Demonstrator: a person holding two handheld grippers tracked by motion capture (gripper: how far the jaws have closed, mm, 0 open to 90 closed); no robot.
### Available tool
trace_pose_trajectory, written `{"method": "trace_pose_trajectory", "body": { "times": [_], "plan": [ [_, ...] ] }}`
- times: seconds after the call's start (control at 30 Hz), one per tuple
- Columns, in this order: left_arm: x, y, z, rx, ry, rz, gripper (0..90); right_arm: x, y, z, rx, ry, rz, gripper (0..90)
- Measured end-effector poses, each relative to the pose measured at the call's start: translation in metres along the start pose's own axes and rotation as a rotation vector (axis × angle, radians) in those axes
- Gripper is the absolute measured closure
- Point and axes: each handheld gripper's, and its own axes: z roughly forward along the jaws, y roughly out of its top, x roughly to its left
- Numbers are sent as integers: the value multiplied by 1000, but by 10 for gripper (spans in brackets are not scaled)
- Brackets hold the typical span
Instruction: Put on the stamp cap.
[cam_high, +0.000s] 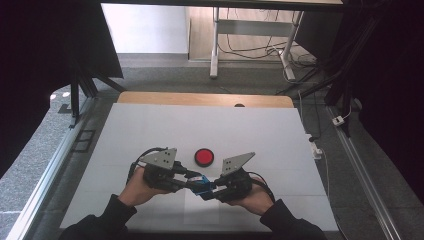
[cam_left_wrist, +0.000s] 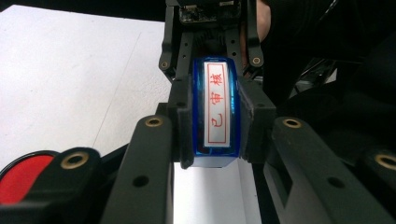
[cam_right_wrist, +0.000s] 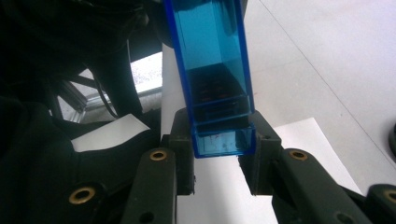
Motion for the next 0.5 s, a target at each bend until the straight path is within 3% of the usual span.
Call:
{"method": "trace_pose_trajectory", "body": {
  "times": [0.5],
  "plan": [
    [4,-5,-1,-84,-69,-43,702,6,4,-6,-53,28,-51,690]
  ]
}}
